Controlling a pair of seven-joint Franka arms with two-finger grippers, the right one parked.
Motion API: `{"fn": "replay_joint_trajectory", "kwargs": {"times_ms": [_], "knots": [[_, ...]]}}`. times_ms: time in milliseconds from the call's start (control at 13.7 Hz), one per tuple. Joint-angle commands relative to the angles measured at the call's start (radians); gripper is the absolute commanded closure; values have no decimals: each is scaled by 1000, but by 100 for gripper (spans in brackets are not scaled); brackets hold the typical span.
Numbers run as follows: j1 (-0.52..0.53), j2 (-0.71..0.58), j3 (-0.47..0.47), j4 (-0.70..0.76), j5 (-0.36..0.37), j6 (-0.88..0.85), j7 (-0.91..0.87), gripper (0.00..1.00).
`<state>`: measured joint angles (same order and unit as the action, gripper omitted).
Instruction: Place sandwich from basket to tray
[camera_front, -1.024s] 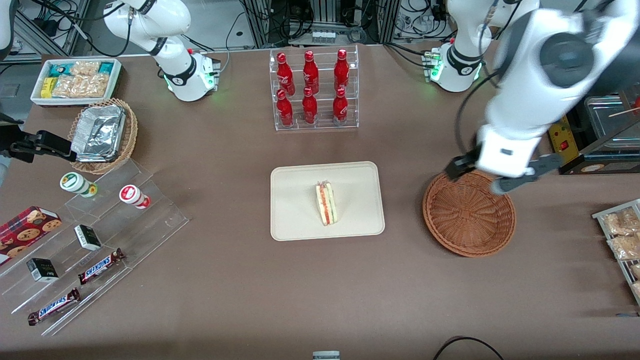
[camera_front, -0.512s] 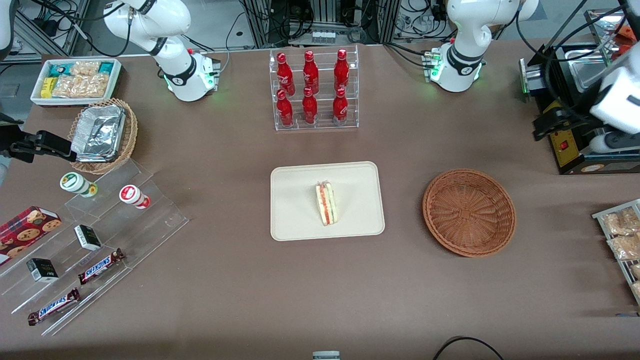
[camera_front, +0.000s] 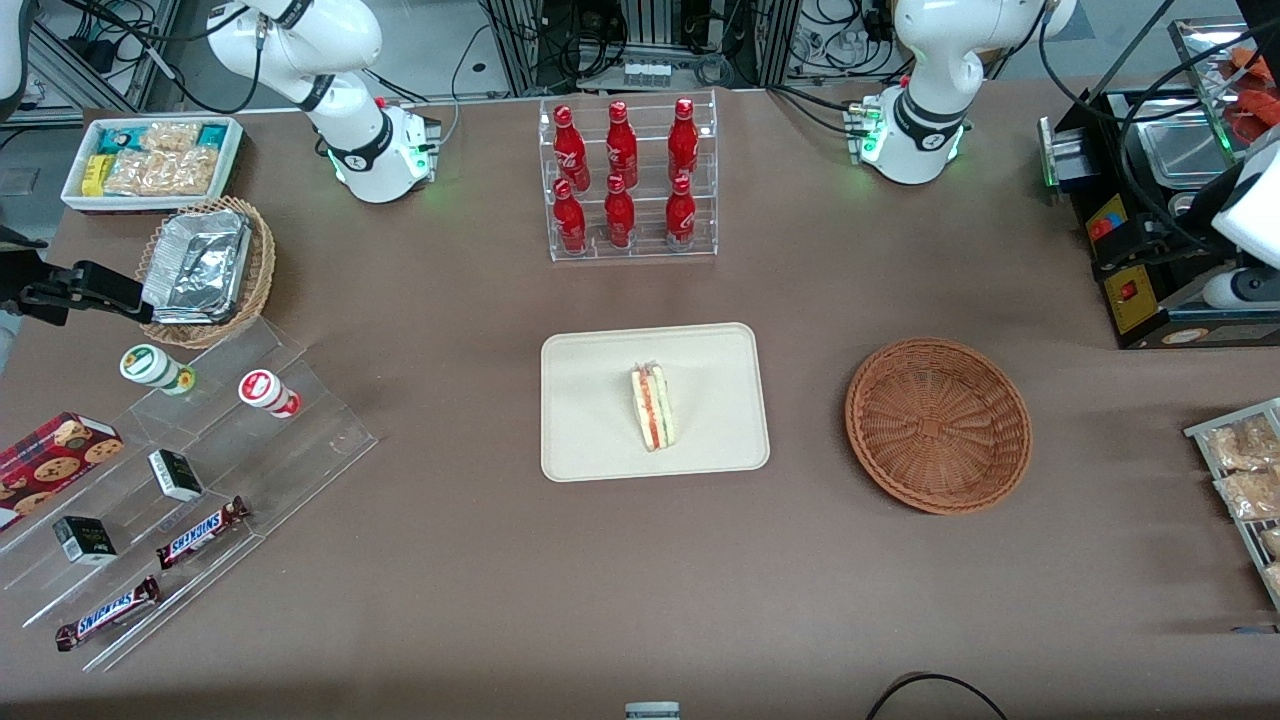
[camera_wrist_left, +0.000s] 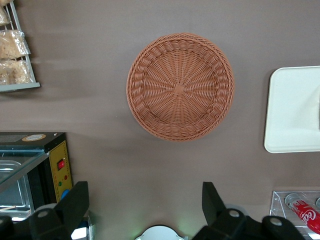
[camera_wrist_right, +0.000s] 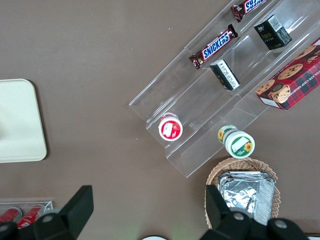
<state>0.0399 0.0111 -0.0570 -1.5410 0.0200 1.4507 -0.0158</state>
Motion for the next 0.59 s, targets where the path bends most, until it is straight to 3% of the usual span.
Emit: {"fn": "replay_joint_trajectory", "kwargs": {"times_ms": [0, 512], "knots": [[3, 23, -7, 71, -5, -7, 20, 0], [-12, 23, -15, 101, -11, -7, 17, 0]]}}
